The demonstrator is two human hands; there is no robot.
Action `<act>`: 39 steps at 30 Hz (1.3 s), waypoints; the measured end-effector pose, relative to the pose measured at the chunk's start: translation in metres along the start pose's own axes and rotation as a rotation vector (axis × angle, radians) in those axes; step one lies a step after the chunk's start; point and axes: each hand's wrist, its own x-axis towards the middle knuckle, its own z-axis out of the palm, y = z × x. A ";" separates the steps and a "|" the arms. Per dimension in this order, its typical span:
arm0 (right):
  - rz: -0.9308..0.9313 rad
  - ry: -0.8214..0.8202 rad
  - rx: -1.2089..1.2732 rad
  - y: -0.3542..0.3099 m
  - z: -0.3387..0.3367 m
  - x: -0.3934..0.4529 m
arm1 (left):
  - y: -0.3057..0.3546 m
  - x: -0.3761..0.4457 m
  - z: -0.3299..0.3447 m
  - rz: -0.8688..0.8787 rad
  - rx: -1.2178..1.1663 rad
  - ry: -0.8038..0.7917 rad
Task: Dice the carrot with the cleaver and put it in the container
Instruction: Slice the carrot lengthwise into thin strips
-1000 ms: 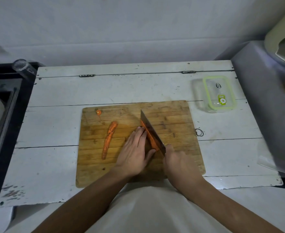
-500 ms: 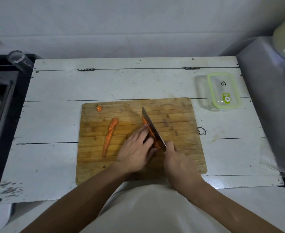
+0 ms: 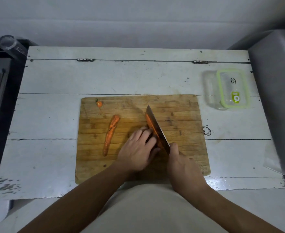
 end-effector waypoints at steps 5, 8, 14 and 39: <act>-0.003 -0.017 -0.007 -0.004 -0.003 0.004 | -0.001 -0.001 0.005 0.004 -0.035 0.006; 0.015 -0.028 -0.036 -0.007 -0.006 0.006 | -0.002 -0.001 0.008 0.005 -0.048 0.017; -0.001 -0.042 -0.054 -0.007 -0.008 0.004 | -0.001 -0.001 0.007 -0.012 -0.030 -0.001; 0.052 -0.067 0.136 -0.027 -0.014 0.051 | -0.002 0.002 0.006 -0.026 -0.114 -0.037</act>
